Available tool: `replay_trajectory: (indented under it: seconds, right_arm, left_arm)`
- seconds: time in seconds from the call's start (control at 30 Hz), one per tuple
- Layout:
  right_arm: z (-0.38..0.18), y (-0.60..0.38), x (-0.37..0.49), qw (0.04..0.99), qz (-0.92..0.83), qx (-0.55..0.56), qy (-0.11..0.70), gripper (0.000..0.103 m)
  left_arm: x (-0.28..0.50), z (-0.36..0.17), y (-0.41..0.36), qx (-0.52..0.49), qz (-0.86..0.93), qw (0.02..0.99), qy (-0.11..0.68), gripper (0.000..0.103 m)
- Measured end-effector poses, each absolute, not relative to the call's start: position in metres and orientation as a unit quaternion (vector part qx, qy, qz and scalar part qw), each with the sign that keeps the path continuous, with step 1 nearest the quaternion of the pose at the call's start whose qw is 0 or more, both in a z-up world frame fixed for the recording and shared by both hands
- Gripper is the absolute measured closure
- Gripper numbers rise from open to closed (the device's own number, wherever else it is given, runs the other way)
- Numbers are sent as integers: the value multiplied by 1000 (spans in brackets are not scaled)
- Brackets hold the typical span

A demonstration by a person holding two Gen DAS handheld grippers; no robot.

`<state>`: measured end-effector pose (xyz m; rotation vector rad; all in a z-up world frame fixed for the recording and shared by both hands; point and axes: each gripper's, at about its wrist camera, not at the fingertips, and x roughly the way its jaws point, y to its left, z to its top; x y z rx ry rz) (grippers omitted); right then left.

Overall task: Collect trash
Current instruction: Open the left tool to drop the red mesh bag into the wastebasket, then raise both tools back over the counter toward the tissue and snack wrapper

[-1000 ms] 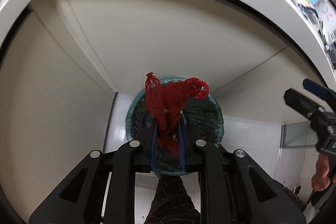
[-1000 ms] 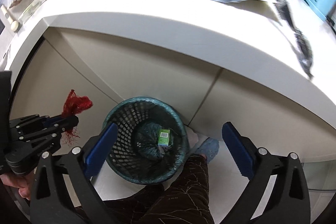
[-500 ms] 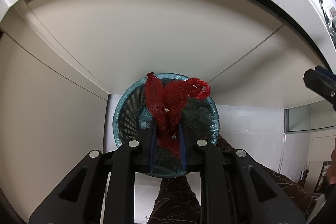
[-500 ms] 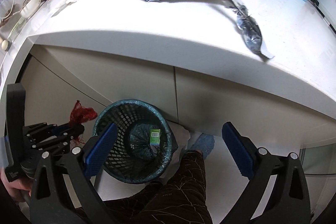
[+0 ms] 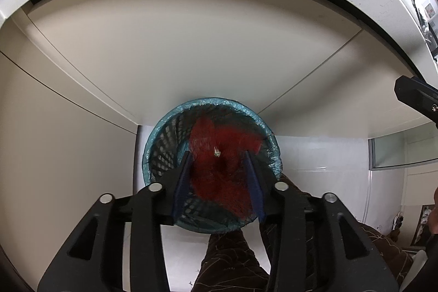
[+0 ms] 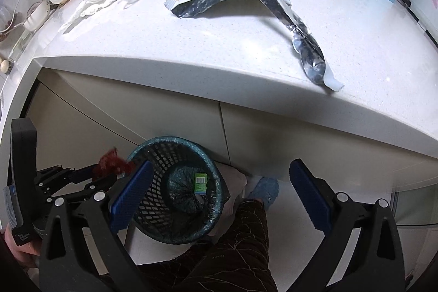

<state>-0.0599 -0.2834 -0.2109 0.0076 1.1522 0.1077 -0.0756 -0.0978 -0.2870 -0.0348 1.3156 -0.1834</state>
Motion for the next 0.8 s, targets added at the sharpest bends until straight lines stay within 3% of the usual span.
replay_trajectory:
  seconds: [0.43, 0.67, 0.8]
  right_arm:
    - [-202, -275, -61, 844, 49, -1, 534, 8]
    - [-202, -274, -59, 844, 46, 1, 535, 8]
    - [-195, -277, -58, 845, 42, 4, 533, 8]
  left_arm:
    - [-77, -264, -91, -18, -66, 807, 586, 17]
    - [-75, -252, -81, -30, -60, 811, 582, 6]
    - [-74, -237, -76, -31, -52, 817, 574, 6]
